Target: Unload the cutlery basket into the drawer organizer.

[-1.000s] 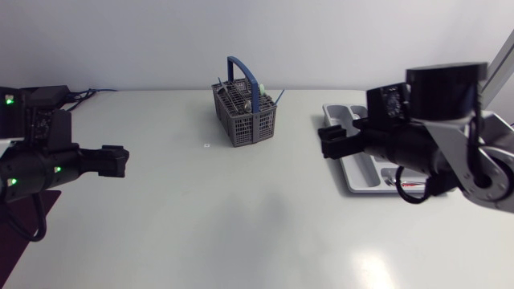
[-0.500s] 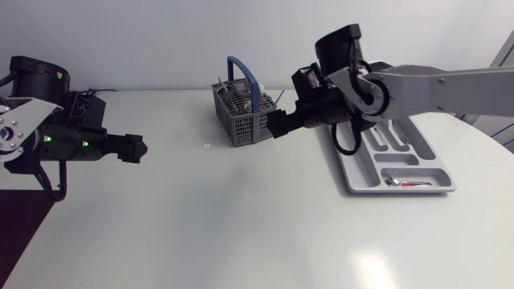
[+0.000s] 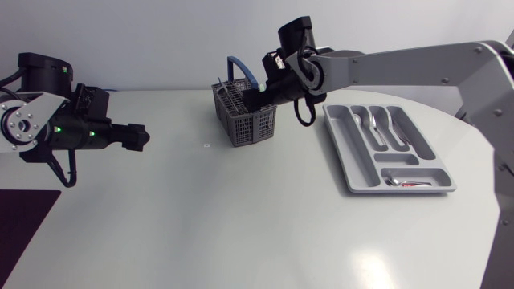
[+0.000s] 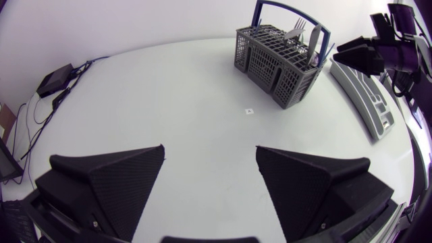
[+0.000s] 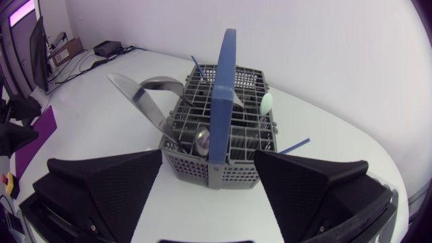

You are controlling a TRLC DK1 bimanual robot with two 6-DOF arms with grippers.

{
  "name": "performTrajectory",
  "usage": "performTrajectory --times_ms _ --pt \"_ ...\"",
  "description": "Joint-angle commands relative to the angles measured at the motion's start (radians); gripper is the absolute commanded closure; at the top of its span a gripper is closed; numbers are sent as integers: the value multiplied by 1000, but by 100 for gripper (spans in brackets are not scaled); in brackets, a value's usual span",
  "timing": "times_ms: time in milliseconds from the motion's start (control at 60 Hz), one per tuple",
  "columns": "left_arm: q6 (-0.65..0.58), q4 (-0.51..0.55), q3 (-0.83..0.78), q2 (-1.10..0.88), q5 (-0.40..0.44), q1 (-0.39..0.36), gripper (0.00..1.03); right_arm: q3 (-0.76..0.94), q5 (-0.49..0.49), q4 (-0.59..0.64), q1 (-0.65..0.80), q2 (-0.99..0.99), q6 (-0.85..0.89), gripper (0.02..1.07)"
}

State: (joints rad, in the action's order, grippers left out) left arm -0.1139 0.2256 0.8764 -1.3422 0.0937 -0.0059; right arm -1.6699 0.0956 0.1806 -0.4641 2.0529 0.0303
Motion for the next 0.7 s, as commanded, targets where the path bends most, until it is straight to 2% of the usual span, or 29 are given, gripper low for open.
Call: performTrajectory --times_ms 0,117,250,367,483,683 --pt "-21 -14 36 -31 18 12 10 -90 -17 3 -5 81 13 12" --pt "-29 -19 39 -37 23 14 11 -169 -30 3 -4 154 14 20" --pt "-36 -22 38 -38 24 12 11 -194 -63 -46 -8 194 34 69" --pt "-40 -26 27 -37 24 11 11 -168 -63 -105 -16 197 59 86" --pt "-41 -29 13 -31 24 7 11 -139 -53 -115 -16 177 59 95" --pt "-43 -31 -1 -5 24 6 11 10 -33 -132 -28 56 88 96"
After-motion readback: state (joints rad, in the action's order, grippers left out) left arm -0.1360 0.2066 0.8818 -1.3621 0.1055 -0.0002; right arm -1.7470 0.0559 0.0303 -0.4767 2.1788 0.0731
